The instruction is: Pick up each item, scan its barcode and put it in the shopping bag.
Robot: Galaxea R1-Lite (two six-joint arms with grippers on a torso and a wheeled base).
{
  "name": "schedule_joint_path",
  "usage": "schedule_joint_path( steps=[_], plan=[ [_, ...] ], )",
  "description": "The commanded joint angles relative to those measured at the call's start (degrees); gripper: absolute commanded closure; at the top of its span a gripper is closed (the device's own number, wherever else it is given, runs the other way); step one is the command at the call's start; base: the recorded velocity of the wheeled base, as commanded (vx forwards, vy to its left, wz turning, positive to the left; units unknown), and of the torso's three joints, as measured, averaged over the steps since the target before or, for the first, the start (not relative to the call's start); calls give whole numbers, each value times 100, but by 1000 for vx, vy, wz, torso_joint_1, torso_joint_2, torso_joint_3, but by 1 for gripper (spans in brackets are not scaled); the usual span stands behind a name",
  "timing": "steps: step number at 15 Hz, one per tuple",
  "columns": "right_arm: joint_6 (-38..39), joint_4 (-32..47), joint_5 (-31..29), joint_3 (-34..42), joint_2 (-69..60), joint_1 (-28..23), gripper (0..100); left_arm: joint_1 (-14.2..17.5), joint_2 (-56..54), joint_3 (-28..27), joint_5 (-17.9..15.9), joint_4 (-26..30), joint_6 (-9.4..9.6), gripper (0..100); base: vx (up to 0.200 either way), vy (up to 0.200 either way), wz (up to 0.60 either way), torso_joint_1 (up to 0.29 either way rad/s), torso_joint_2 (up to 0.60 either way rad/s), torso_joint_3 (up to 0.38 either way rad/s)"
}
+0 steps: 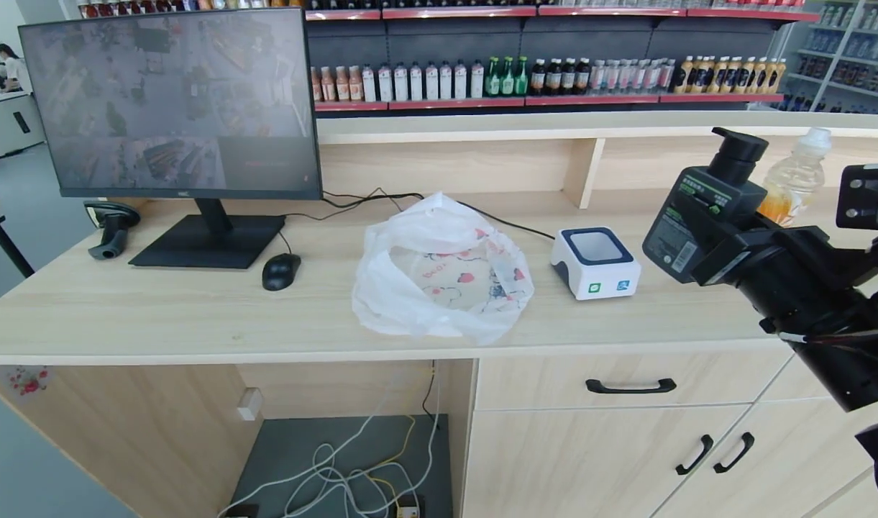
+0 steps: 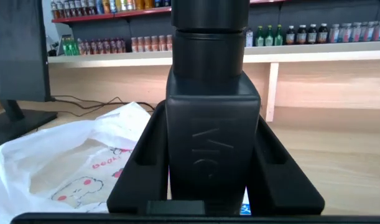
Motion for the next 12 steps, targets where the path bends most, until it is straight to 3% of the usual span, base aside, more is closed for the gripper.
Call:
schedule_joint_path(
  steps=[1, 10, 12],
  plan=[
    [-1, 10, 7, -21, 34, 18, 100, -4, -2, 0, -4, -1, -3, 0, 0, 0, 0, 0, 0, 0],
    [-9, 10, 7, -65, 113, 97, 100, -4, -2, 0, 5, -1, -3, 0, 0, 0, 600, -1, 2, 0],
    [-9, 10, -1, -109, 289, 88, 100, -4, -2, 0, -4, -1, -3, 0, 0, 0, 0, 0, 0, 0]
  ],
)
